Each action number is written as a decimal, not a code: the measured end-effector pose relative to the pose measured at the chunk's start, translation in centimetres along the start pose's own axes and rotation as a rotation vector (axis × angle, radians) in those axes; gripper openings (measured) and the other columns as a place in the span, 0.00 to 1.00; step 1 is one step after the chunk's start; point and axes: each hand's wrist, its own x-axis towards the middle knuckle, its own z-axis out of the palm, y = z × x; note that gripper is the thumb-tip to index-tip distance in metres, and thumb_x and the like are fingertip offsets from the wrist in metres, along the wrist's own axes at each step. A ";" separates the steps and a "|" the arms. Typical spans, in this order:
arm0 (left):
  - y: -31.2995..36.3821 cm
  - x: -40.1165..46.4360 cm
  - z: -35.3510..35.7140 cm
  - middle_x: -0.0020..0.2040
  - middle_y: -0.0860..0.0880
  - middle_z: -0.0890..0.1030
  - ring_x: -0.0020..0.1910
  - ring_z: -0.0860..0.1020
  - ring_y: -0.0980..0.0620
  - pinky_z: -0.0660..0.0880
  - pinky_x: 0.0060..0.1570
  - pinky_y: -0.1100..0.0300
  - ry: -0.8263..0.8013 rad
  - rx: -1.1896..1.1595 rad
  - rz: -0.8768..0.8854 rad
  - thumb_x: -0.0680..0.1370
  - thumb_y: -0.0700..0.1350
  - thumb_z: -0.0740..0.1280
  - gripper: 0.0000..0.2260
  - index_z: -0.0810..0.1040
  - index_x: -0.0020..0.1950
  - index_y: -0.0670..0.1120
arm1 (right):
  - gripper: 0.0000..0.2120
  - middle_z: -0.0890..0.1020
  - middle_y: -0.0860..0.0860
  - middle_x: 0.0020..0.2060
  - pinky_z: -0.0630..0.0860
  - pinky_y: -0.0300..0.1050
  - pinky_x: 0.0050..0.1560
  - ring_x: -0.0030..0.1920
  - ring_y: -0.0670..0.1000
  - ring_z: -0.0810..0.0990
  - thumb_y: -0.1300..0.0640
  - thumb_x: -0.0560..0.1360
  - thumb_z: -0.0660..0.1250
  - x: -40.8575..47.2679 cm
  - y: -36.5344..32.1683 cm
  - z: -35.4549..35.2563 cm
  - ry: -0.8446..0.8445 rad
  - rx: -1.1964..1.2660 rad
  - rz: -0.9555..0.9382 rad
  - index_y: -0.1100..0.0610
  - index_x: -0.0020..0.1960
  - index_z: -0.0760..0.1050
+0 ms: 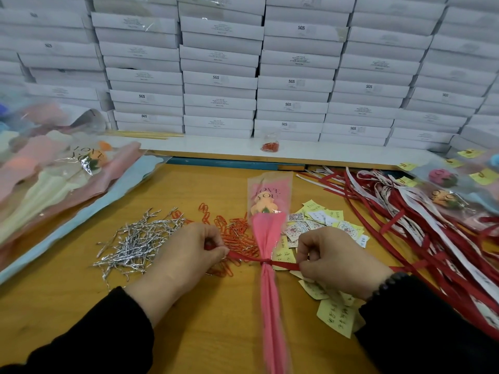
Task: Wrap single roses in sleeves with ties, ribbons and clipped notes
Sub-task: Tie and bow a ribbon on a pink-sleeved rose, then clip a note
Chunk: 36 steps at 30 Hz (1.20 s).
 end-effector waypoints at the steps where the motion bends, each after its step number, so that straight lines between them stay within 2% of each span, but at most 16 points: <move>1: 0.1 -0.1 0.0 0.34 0.49 0.81 0.37 0.80 0.47 0.78 0.43 0.47 0.013 0.023 -0.001 0.72 0.45 0.72 0.08 0.78 0.34 0.48 | 0.08 0.72 0.45 0.26 0.68 0.31 0.27 0.26 0.41 0.70 0.65 0.69 0.66 0.0 0.0 0.0 -0.008 -0.016 -0.008 0.54 0.34 0.75; 5: 0.3 -0.4 0.1 0.35 0.51 0.80 0.38 0.79 0.49 0.77 0.42 0.50 0.031 0.103 0.030 0.73 0.44 0.70 0.09 0.76 0.34 0.49 | 0.09 0.73 0.44 0.28 0.67 0.29 0.28 0.29 0.40 0.71 0.65 0.69 0.66 -0.1 -0.1 0.0 -0.020 -0.085 -0.039 0.53 0.34 0.74; 7: 0.5 -0.5 0.2 0.37 0.52 0.79 0.40 0.78 0.50 0.75 0.45 0.52 0.025 0.132 0.082 0.73 0.44 0.69 0.09 0.74 0.34 0.51 | 0.08 0.77 0.44 0.34 0.73 0.34 0.36 0.36 0.42 0.75 0.63 0.70 0.65 -0.1 -0.2 0.0 0.003 -0.128 -0.067 0.51 0.36 0.74; 9: 0.7 -0.6 0.2 0.39 0.54 0.77 0.43 0.76 0.50 0.72 0.49 0.54 0.029 0.165 0.137 0.74 0.45 0.69 0.06 0.74 0.39 0.53 | 0.04 0.77 0.44 0.40 0.76 0.40 0.44 0.42 0.43 0.76 0.58 0.70 0.66 -0.2 -0.3 0.1 0.059 -0.118 -0.095 0.49 0.41 0.76; 11: 0.8 -0.7 0.4 0.42 0.55 0.75 0.46 0.74 0.51 0.70 0.52 0.54 0.035 0.185 0.180 0.75 0.46 0.68 0.04 0.75 0.47 0.54 | 0.04 0.75 0.43 0.42 0.74 0.39 0.45 0.42 0.41 0.74 0.55 0.70 0.66 -0.2 -0.4 0.4 0.127 -0.072 -0.126 0.49 0.44 0.76; 13: 0.9 -0.9 0.7 0.48 0.54 0.75 0.51 0.73 0.52 0.68 0.57 0.55 0.013 0.200 0.223 0.75 0.48 0.67 0.07 0.76 0.53 0.53 | 0.04 0.74 0.42 0.42 0.73 0.39 0.45 0.42 0.41 0.73 0.51 0.71 0.67 -0.2 -0.7 0.9 0.150 -0.077 -0.150 0.48 0.45 0.76; 16: 1.1 -1.1 1.3 0.53 0.57 0.72 0.55 0.68 0.56 0.63 0.56 0.60 -0.054 0.276 0.298 0.75 0.52 0.66 0.10 0.77 0.56 0.56 | 0.05 0.74 0.42 0.44 0.74 0.40 0.45 0.43 0.42 0.74 0.48 0.71 0.68 -0.1 -0.9 1.8 0.110 -0.153 -0.161 0.48 0.46 0.77; 19: 1.3 -0.9 1.8 0.50 0.59 0.67 0.55 0.64 0.57 0.56 0.49 0.62 -0.072 0.379 0.338 0.76 0.53 0.65 0.07 0.78 0.54 0.58 | 0.06 0.74 0.43 0.44 0.75 0.42 0.46 0.43 0.43 0.75 0.46 0.71 0.68 0.0 -1.0 2.2 0.102 -0.192 -0.170 0.48 0.44 0.78; 23: 1.3 -0.8 1.9 0.48 0.58 0.69 0.53 0.66 0.57 0.55 0.47 0.62 -0.020 0.341 0.373 0.75 0.51 0.66 0.03 0.79 0.47 0.56 | 0.18 0.76 0.47 0.39 0.74 0.44 0.43 0.40 0.45 0.75 0.38 0.72 0.63 -0.1 -1.2 2.3 0.113 -0.152 -0.197 0.53 0.40 0.79; 26: 1.4 -1.0 1.8 0.46 0.58 0.71 0.50 0.66 0.57 0.56 0.47 0.61 0.006 0.242 0.387 0.75 0.49 0.68 0.02 0.78 0.42 0.54 | 0.11 0.75 0.45 0.39 0.71 0.37 0.41 0.40 0.43 0.73 0.45 0.72 0.68 0.0 -1.2 2.3 0.073 -0.127 -0.227 0.53 0.40 0.79; 29: 1.2 -1.0 1.7 0.42 0.59 0.73 0.45 0.65 0.58 0.61 0.51 0.58 0.012 0.197 0.383 0.75 0.47 0.67 0.08 0.72 0.38 0.57 | 0.05 0.77 0.47 0.42 0.68 0.37 0.41 0.42 0.45 0.73 0.55 0.73 0.68 0.1 -1.0 2.2 0.075 -0.148 -0.246 0.55 0.40 0.79; 32: 1.0 -1.0 1.4 0.37 0.59 0.74 0.43 0.70 0.58 0.62 0.56 0.59 -0.004 0.227 0.361 0.77 0.47 0.65 0.13 0.66 0.36 0.58 | 0.09 0.76 0.46 0.41 0.64 0.39 0.44 0.45 0.46 0.71 0.56 0.74 0.67 0.0 -1.1 2.0 0.084 -0.145 -0.249 0.51 0.35 0.73; 34: 1.1 -1.2 1.2 0.34 0.57 0.76 0.40 0.73 0.57 0.66 0.52 0.60 -0.036 0.190 0.326 0.78 0.47 0.64 0.11 0.68 0.37 0.57 | 0.12 0.77 0.46 0.44 0.59 0.42 0.48 0.49 0.47 0.68 0.55 0.75 0.64 0.0 -1.2 2.1 0.099 -0.189 -0.250 0.49 0.33 0.69; 36: 1.3 -1.1 0.8 0.30 0.54 0.75 0.34 0.73 0.55 0.70 0.40 0.61 -0.087 0.046 0.264 0.77 0.46 0.66 0.07 0.72 0.40 0.54 | 0.13 0.78 0.45 0.45 0.55 0.42 0.48 0.52 0.47 0.66 0.55 0.74 0.62 0.0 -1.2 2.3 0.125 -0.214 -0.246 0.47 0.32 0.66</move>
